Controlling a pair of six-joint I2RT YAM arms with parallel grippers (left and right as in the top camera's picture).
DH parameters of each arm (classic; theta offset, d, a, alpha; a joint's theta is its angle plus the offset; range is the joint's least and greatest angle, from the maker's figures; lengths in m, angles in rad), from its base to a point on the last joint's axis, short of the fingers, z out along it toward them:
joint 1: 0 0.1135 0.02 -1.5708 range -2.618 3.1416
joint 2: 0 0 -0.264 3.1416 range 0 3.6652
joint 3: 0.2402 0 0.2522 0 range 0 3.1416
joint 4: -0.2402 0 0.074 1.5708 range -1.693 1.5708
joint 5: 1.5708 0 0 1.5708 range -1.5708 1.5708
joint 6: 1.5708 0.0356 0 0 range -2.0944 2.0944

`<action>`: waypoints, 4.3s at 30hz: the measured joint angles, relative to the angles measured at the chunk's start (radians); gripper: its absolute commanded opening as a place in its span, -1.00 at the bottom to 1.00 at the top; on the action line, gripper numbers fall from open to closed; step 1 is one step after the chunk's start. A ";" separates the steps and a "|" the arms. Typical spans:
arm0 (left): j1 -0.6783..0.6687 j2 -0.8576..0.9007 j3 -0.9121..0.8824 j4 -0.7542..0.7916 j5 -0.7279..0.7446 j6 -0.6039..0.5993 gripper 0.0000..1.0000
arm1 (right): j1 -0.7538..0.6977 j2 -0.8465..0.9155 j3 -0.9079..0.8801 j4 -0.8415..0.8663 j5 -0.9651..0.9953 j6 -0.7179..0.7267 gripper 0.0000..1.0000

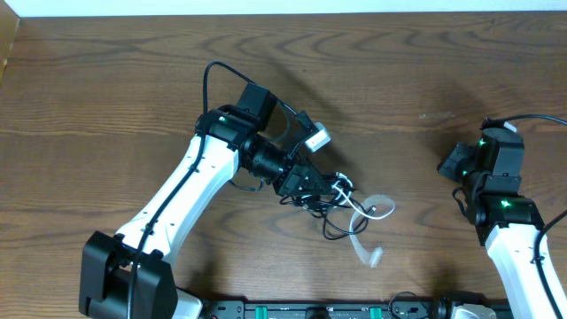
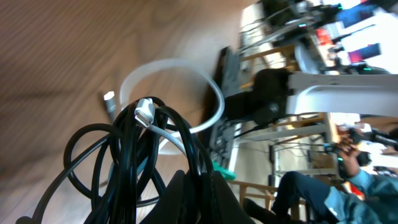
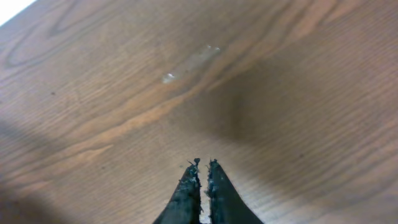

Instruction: Untangle cables

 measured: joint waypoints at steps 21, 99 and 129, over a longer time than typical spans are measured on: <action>0.000 0.000 0.000 0.160 0.015 -0.159 -0.85 | 0.032 0.000 0.000 -0.150 -0.890 -0.161 0.19; 0.000 0.000 0.000 0.204 0.059 -0.280 -0.85 | 0.148 0.000 0.000 -0.158 -0.959 -0.172 0.57; 0.000 0.000 0.000 0.383 0.338 -0.409 -0.85 | 0.277 0.000 0.000 -0.050 -0.735 -0.135 -0.98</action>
